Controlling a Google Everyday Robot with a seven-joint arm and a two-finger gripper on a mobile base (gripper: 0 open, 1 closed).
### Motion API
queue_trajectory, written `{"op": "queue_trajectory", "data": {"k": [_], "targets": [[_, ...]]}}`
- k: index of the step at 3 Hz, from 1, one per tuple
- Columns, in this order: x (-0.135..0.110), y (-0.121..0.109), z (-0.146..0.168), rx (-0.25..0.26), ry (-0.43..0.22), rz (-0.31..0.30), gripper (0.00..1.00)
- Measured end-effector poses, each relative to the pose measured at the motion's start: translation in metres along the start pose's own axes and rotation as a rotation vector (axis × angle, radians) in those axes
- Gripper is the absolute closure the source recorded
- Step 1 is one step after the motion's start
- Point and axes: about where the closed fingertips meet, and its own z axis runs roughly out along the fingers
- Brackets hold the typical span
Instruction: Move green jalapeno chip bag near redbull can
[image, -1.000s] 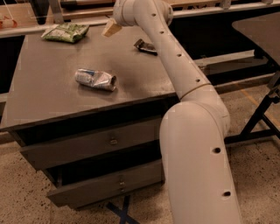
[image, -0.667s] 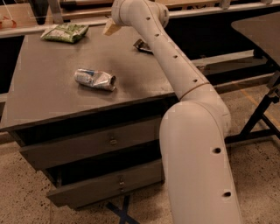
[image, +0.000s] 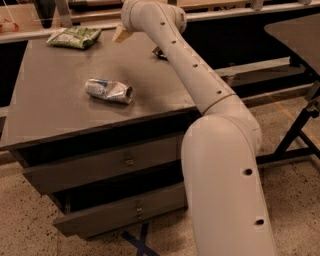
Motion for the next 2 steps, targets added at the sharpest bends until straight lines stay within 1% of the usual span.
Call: {"op": "queue_trajectory", "data": {"k": [1,2], "targets": [[-0.0002,-0.0033,0.0001,0.011,0.032,-0.048,0.00],[-0.0036,-0.0108,0.0039,0.052,0.083,-0.129,0.00]]}}
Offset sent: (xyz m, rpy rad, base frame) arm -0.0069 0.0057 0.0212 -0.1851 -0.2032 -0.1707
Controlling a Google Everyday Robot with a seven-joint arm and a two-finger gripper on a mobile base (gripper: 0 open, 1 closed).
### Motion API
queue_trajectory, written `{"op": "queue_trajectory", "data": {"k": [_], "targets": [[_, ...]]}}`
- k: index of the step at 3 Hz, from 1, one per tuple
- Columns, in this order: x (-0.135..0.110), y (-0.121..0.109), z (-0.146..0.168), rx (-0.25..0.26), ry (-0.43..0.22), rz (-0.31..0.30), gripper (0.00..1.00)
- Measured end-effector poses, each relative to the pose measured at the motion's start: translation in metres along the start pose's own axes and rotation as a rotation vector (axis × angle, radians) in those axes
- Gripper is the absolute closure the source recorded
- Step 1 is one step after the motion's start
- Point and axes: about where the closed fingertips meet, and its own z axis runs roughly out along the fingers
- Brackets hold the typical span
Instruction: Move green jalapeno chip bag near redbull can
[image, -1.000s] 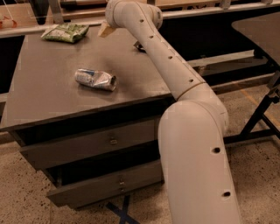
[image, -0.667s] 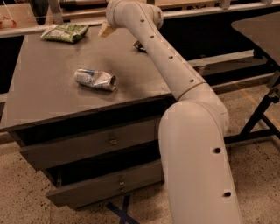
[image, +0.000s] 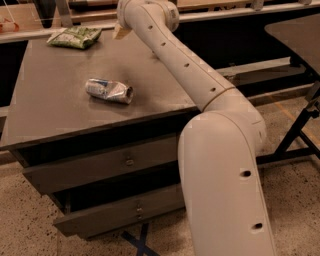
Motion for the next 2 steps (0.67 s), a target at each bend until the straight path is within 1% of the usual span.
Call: {"op": "queue_trajectory", "data": {"k": [1,2], "targets": [[-0.009,-0.005,0.003,0.039,0.002,-0.058,0.00],[-0.021,-0.001,0.003,0.054,-0.036,-0.114,0.00]]}}
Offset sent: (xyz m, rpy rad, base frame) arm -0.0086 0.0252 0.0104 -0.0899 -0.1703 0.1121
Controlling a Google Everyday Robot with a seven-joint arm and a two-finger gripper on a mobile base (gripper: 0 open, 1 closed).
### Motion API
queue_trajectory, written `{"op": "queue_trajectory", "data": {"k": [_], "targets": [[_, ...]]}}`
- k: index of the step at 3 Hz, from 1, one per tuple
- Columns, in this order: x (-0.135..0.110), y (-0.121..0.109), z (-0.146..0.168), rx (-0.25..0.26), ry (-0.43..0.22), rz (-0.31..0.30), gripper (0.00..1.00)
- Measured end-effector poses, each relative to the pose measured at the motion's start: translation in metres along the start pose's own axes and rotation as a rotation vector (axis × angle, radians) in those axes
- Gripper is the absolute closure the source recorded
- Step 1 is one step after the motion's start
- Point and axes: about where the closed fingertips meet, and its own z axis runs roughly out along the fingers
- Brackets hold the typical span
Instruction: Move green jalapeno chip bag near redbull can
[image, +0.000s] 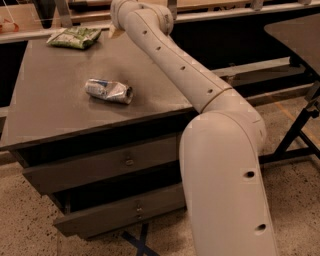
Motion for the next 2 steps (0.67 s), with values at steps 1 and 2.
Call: {"op": "queue_trajectory", "data": {"k": [1,2], "targets": [[-0.0121,0.0070,-0.0028,-0.009,-0.073,0.032,0.00],[-0.0193,0.0148,-0.0009,-0.041,-0.131,0.000,0.00]]}}
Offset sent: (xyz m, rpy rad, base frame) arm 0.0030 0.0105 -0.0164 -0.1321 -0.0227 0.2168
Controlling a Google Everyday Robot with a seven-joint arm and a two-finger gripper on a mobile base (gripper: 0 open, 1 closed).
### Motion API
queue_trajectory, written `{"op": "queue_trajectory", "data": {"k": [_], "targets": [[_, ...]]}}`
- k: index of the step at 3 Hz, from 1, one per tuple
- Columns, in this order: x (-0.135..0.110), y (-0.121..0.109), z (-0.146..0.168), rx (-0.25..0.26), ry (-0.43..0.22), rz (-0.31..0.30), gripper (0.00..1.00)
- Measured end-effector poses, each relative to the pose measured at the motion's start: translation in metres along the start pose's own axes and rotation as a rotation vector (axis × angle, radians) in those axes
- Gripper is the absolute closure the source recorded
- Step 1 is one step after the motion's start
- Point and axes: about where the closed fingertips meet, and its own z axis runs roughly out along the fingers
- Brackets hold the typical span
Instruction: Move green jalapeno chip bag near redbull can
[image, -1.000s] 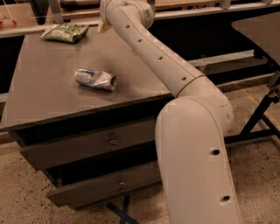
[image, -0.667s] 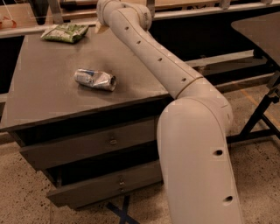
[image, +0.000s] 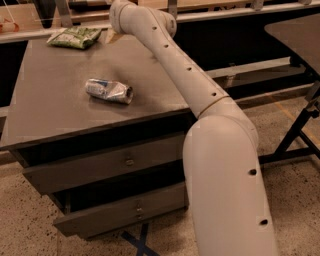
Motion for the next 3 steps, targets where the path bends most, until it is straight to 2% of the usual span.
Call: {"op": "queue_trajectory", "data": {"k": [1,2,3], "targets": [[0.001,0.008,0.007,-0.061,-0.020,-0.083,0.00],[0.005,0.016,0.014,-0.119,-0.034,-0.129,0.00],[0.005,0.019,0.021,-0.113,-0.073,-0.035,0.00]]}}
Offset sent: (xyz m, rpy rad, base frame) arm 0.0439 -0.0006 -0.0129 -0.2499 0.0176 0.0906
